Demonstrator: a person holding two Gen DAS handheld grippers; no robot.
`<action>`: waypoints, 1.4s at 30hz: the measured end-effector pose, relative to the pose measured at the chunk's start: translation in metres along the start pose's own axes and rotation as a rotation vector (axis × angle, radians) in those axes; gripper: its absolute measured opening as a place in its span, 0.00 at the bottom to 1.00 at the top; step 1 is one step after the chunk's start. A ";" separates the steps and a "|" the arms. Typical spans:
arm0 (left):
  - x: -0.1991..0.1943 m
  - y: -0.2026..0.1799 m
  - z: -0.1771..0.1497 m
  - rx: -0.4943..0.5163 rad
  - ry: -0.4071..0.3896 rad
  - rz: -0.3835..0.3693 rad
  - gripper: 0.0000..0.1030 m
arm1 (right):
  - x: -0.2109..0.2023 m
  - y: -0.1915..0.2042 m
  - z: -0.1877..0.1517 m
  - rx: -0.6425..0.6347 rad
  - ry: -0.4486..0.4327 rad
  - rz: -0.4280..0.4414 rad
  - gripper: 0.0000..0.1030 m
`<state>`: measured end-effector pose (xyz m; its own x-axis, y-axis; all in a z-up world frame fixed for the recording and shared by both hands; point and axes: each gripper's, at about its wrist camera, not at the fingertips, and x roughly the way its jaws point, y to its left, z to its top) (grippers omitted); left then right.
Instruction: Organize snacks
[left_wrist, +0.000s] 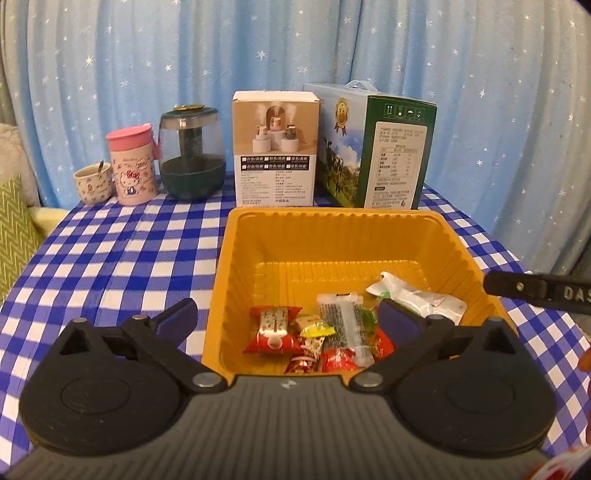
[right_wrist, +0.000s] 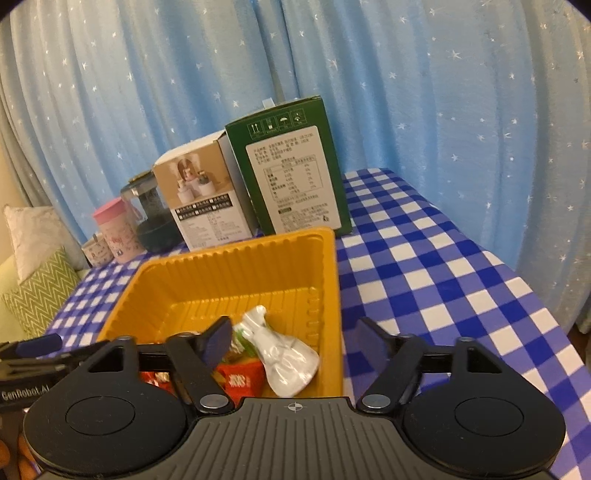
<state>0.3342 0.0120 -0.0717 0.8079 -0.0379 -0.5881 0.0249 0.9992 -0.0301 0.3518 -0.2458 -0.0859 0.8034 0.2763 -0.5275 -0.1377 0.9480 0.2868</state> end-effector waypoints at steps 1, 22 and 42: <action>-0.002 0.001 -0.002 -0.005 0.002 -0.004 1.00 | -0.003 0.000 -0.002 -0.003 0.003 -0.001 0.78; -0.125 -0.005 -0.070 -0.077 0.022 0.007 1.00 | -0.110 0.020 -0.061 -0.004 0.090 -0.036 0.92; -0.282 -0.035 -0.087 -0.109 0.031 0.044 1.00 | -0.264 0.055 -0.081 -0.059 0.093 -0.031 0.92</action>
<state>0.0549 -0.0129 0.0248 0.7883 0.0045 -0.6152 -0.0763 0.9930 -0.0904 0.0856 -0.2540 0.0043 0.7511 0.2576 -0.6079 -0.1499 0.9632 0.2230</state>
